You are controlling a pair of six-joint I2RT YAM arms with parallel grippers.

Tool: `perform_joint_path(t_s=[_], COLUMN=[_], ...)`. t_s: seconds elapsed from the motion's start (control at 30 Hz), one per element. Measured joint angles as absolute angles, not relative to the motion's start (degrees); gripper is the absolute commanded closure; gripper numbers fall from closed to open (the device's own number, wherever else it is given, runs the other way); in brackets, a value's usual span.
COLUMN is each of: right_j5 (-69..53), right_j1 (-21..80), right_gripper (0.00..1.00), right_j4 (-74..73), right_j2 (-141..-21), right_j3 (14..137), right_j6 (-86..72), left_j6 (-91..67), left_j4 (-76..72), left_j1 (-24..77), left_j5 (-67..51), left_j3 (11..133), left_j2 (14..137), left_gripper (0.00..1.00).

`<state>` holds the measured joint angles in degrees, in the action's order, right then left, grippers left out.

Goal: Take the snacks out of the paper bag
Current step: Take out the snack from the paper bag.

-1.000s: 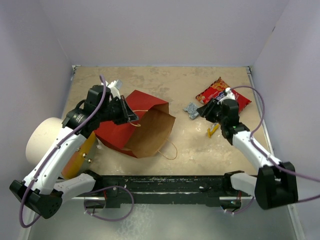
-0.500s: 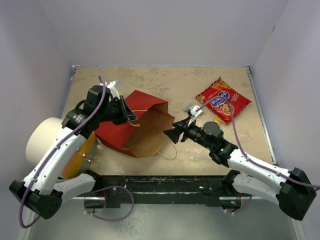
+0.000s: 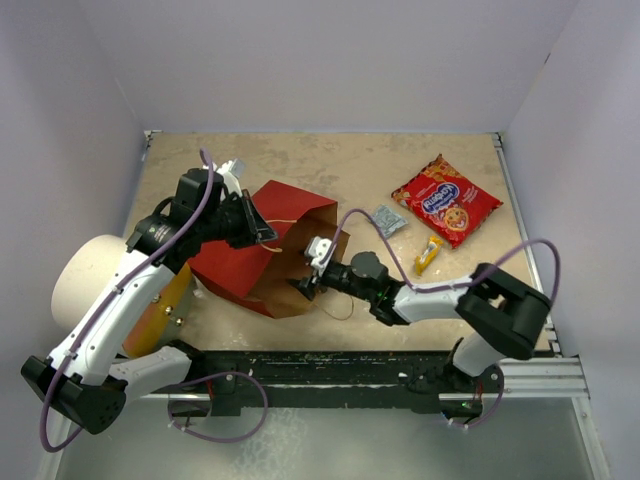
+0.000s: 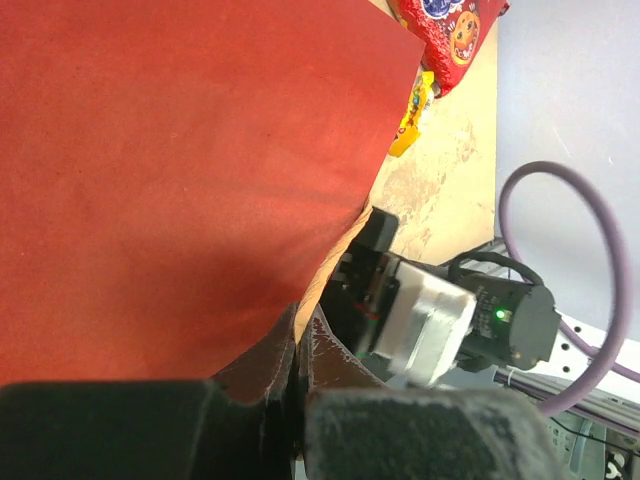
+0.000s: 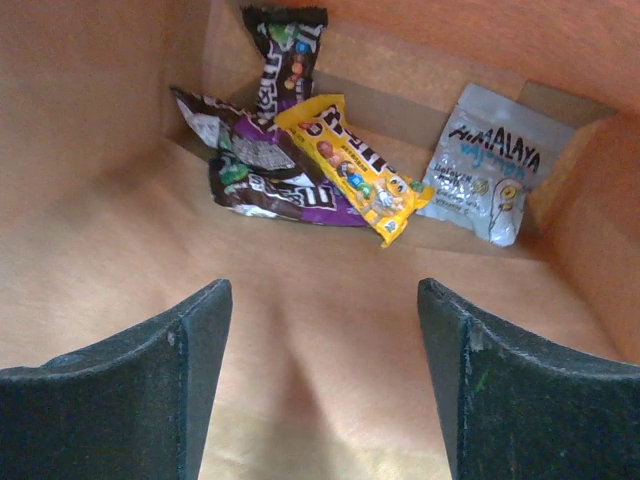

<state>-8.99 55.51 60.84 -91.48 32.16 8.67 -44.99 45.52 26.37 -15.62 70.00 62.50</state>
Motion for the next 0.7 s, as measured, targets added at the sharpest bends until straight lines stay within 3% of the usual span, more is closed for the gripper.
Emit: perform_joint_path(t_s=[0.27, 0.7], right_j5=[-15.77, -21.65], right_j1=[55.51, 55.48], right_gripper=[0.17, 0.23], right_j4=[62.08, 61.95], right_j2=[-100.22, -115.2], right_j3=[40.56, 50.61], right_j6=[30.41, 48.49], left_j6=[-44.84, -43.88], left_j4=[46.33, 47.92], left_j1=[26.37, 26.37], left_j5=[-15.57, -15.66], left_j3=[70.19, 70.54], left_j2=[62.48, 61.04], left_gripper=[1.0, 1.0])
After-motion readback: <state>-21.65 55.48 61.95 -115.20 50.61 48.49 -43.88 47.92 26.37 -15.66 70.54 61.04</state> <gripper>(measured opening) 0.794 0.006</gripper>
